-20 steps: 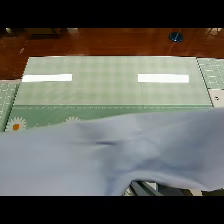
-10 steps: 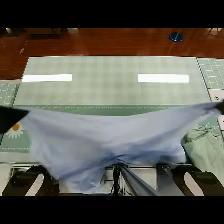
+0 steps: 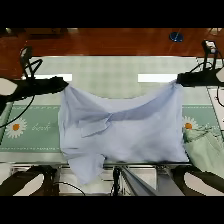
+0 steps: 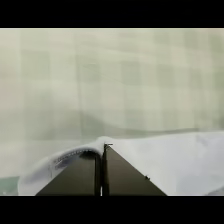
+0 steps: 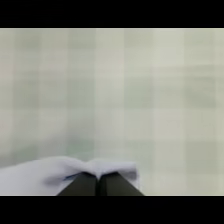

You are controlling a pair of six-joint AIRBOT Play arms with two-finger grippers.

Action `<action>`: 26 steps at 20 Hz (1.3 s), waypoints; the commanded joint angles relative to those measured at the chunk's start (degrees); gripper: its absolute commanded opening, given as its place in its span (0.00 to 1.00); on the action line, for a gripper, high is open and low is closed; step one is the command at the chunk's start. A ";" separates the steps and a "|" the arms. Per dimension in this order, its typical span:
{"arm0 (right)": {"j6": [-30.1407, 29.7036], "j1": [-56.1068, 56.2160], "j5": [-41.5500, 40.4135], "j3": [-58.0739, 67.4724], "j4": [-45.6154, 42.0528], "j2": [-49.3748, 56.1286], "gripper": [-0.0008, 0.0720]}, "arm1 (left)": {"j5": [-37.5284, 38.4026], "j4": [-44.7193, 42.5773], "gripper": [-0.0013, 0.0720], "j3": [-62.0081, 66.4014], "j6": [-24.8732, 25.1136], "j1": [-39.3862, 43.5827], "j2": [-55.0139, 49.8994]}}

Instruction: Fold the shirts.

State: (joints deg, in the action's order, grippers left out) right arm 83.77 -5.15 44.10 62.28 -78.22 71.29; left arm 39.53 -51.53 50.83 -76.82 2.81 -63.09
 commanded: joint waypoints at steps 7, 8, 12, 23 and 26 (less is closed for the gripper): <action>-0.17 -0.04 -25.05 -0.09 4.85 12.15 0.04 | -27.39 4.02 0.06 0.96 4.33 3.93 -17.31; -0.17 -0.04 -24.13 -0.09 4.85 13.25 0.04 | -26.27 4.02 0.06 0.94 4.33 4.44 -18.71; -0.17 -0.04 -21.94 0.00 5.20 13.60 0.07 | -24.33 4.02 0.07 1.42 4.33 4.87 -19.76; -2.27 -22.43 27.87 3.76 -8.37 -11.34 0.78 | 43.28 -4.02 0.76 -3.87 9.18 -32.06 5.31; -8.50 -26.36 30.12 -5.92 5.33 -12.07 0.77 | 41.29 -2.10 0.77 -17.29 9.51 -33.90 9.01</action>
State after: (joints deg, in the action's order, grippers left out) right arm 80.14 -26.83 67.85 63.11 -82.91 61.19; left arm 75.16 -54.65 43.83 -68.90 -27.07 -58.24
